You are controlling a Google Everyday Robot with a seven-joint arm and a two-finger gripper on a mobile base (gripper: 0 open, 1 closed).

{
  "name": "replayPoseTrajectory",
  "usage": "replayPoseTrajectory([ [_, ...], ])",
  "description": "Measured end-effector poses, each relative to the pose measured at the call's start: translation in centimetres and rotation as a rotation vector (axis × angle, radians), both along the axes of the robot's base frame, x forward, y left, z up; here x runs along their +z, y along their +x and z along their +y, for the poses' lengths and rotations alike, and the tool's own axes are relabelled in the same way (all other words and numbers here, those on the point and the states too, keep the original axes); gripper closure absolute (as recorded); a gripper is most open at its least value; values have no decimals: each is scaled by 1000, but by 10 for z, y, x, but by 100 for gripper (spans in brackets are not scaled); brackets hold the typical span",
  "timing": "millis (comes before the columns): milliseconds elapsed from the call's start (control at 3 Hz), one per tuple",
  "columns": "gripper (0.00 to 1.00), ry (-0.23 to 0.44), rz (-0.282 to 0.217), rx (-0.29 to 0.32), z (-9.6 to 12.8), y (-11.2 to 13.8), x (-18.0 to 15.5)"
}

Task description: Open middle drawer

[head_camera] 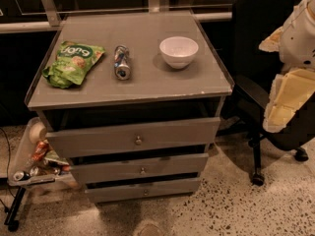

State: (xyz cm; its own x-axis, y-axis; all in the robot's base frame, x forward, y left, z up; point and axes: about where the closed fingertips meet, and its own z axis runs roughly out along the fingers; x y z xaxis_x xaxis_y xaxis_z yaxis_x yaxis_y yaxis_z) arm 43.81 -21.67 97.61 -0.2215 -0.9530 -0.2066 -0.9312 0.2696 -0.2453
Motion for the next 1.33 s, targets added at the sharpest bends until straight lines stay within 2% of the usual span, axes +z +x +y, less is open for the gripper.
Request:
replayPoseTrajectory([
  [333, 0, 0, 0, 0, 0, 0, 0],
  [667, 0, 28, -4, 4, 7, -3, -13],
  [1000, 0, 97, 46, -3, 31, -7, -63],
  [1333, 0, 167, 132, -3, 62, -21, -131],
])
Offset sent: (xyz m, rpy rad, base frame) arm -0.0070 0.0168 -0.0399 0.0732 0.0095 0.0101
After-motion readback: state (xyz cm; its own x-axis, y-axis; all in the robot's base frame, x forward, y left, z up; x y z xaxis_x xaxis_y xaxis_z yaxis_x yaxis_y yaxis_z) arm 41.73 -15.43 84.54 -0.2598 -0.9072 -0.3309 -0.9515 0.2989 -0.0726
